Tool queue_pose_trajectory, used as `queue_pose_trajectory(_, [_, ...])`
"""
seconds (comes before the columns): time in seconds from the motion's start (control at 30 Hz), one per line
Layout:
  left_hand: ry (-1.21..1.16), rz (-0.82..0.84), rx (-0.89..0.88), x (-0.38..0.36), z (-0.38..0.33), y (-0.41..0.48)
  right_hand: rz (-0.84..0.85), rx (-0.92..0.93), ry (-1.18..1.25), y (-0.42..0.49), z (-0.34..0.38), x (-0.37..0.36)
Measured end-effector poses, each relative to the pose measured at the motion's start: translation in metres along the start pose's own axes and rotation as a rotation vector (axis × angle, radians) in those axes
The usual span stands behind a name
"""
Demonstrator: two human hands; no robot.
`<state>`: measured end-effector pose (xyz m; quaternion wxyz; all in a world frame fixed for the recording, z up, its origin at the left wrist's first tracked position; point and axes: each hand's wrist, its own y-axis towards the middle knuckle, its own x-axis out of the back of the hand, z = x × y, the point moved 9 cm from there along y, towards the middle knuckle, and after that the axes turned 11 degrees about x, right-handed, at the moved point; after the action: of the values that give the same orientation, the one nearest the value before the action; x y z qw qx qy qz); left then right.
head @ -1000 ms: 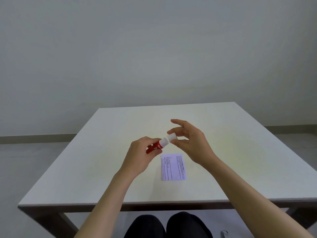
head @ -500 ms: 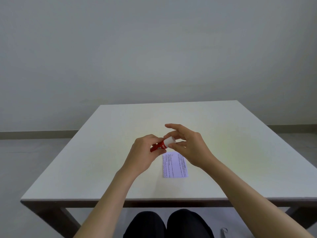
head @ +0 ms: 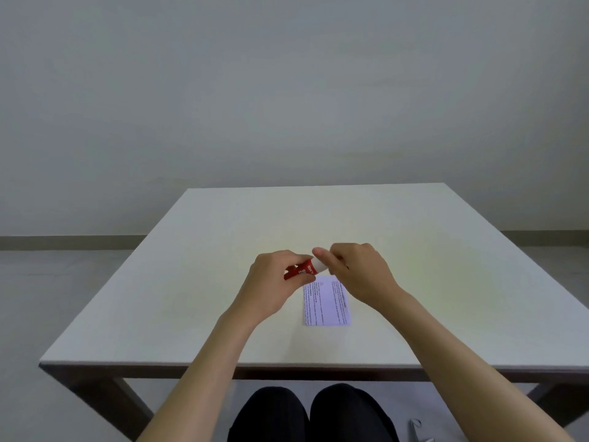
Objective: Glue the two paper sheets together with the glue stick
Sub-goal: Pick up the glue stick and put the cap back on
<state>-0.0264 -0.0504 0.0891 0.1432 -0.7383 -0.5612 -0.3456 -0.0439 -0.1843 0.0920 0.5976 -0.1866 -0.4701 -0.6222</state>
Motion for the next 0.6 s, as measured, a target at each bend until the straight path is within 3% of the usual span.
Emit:
queue_pose_trajectory(0.07, [-0.031, 0.013, 0.031, -0.004, 0.007, -0.001, -0.022, -0.004, -0.088, 0.002, -0.001, 0.003])
queue_pose_trajectory(0.17, [-0.100, 0.013, 0.068, -0.003, 0.013, 0.002, 0.002, 0.112, 0.203, 0.004, 0.008, 0.000])
queue_pose_trajectory(0.23, [-0.097, 0.026, 0.066, -0.002, 0.013, 0.006, -0.074, 0.135, 0.277, 0.003, 0.011, 0.000])
queue_pose_trajectory(0.37, [-0.109, 0.055, 0.063, -0.002, 0.013, 0.012, -0.234, -0.020, -0.021, 0.003, 0.000, 0.013])
queue_pose_trajectory(0.5, [-0.262, -0.131, 0.160, 0.025, 0.038, 0.040, -0.300, -0.020, 0.202, -0.004, -0.008, 0.020])
queue_pose_trajectory(0.6, [-0.234, -0.186, 0.265, 0.031, 0.063, 0.063, -0.322, -0.024, 0.200, -0.015, -0.020, 0.021])
